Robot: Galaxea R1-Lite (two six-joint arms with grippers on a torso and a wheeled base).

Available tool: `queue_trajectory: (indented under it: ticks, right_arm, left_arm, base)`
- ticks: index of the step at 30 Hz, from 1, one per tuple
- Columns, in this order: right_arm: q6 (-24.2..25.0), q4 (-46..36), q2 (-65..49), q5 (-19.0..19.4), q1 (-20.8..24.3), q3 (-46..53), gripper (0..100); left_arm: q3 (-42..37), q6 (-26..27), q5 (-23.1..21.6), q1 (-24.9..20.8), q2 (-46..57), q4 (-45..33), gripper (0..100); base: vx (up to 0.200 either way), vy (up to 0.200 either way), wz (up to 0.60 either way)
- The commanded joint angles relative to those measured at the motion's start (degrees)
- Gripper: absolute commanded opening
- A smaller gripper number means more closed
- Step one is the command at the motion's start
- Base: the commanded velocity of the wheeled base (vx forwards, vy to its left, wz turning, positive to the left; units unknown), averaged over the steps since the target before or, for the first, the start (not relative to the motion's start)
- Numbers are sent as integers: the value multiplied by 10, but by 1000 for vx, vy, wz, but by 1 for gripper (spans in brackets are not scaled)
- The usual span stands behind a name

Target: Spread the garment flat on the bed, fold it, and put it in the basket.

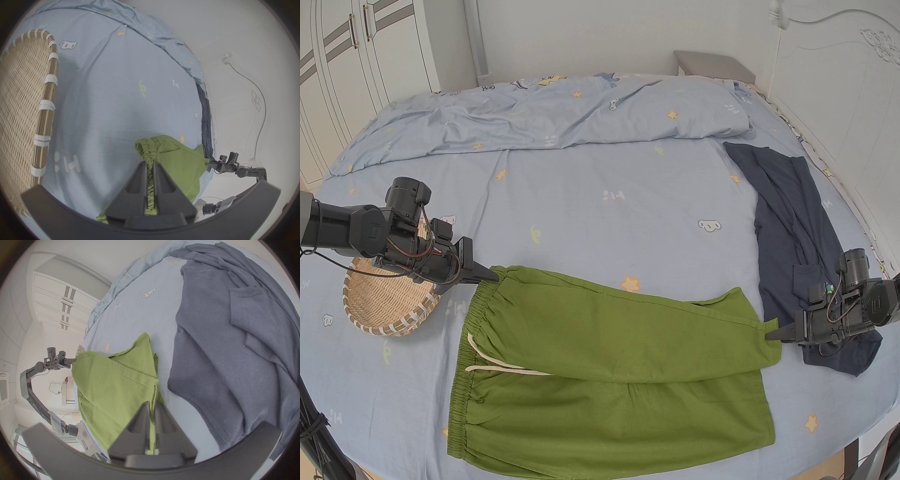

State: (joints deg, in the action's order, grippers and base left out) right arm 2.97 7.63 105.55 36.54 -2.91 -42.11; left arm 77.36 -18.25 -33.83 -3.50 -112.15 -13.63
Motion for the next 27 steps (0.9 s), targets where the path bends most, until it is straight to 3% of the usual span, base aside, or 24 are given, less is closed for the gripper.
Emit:
queue_trajectory:
  ticks: [1,13,19,22,27]
  right_arm:
    - [-1,1,-3,0,-2,2,0]
    - [2,-4,-79,-1,9,10,0]
    - [27,-6,-184,-4,50,30,0]
    - [60,-8,-271,-7,105,40,0]
    - [88,-28,-341,-8,143,37,0]
  left_arm:
    - [-1,1,0,0,0,0,0]
    - [-7,18,1,2,6,0,0]
    - [-16,27,1,9,21,0,0]
    - [-17,30,2,9,25,0,0]
    - [-19,30,1,9,26,0,0]
  base:
    - [0,0,0]
    - [0,0,0]
    - [0,0,0]
    - [0,0,0]
    - [0,0,0]
